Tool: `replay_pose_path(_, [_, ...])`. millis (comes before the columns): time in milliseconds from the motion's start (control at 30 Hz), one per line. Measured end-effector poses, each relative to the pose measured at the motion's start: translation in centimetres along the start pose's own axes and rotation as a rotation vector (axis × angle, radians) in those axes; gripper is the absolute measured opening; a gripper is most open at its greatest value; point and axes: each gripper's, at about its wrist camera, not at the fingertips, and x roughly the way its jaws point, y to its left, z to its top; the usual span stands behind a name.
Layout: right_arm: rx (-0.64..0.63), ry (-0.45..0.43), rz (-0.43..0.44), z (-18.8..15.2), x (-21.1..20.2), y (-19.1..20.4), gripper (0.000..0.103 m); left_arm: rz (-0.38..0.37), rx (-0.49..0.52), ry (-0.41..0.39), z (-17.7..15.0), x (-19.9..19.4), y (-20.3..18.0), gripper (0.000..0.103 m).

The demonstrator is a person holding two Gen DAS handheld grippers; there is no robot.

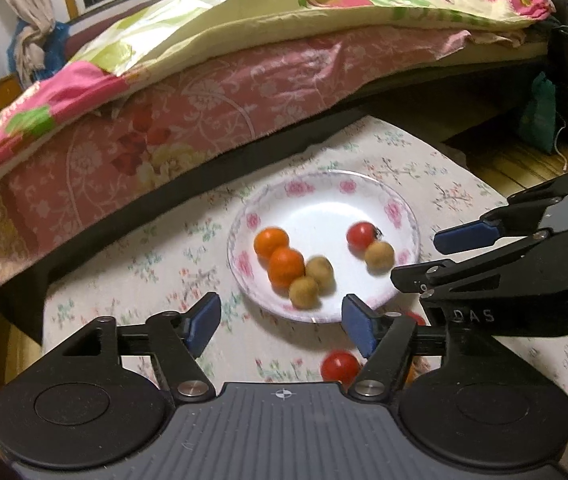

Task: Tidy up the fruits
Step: 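Move both open grippers back toward the tomatoes on the cloth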

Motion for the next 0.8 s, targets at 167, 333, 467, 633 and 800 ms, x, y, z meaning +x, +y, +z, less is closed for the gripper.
replay_pose_path(167, [0.004, 0.024, 0.006, -1.2, -0.7, 0.4, 0.043, -0.040, -0.014, 0.029, -1.5, -0.6, -0.4, 0.074])
replay_pose_path(333, [0.024, 0.052, 0.002, -2.5, -1.4, 0.3, 0.043, -0.086, -0.019, 0.065, -3.0, -1.0, -1.3, 0.074])
replay_pose_path(467, [0.039, 0.066, 0.007, -3.4, -2.0, 0.1, 0.043, -0.109, -0.016, 0.105, -4.4, -0.6, -2.2, 0.074])
replay_pose_path(633, [0.057, 0.069, 0.023, -4.0, -2.5, -0.1, 0.043, -0.120, -0.013, 0.142, -5.4, 0.4, -3.0, 0.074])
replay_pose_path(800, [0.089, 0.091, 0.040, -3.9, -1.7, -0.7, 0.043, -0.128, -0.020, 0.162, -5.8, 1.7, -3.1, 0.074])
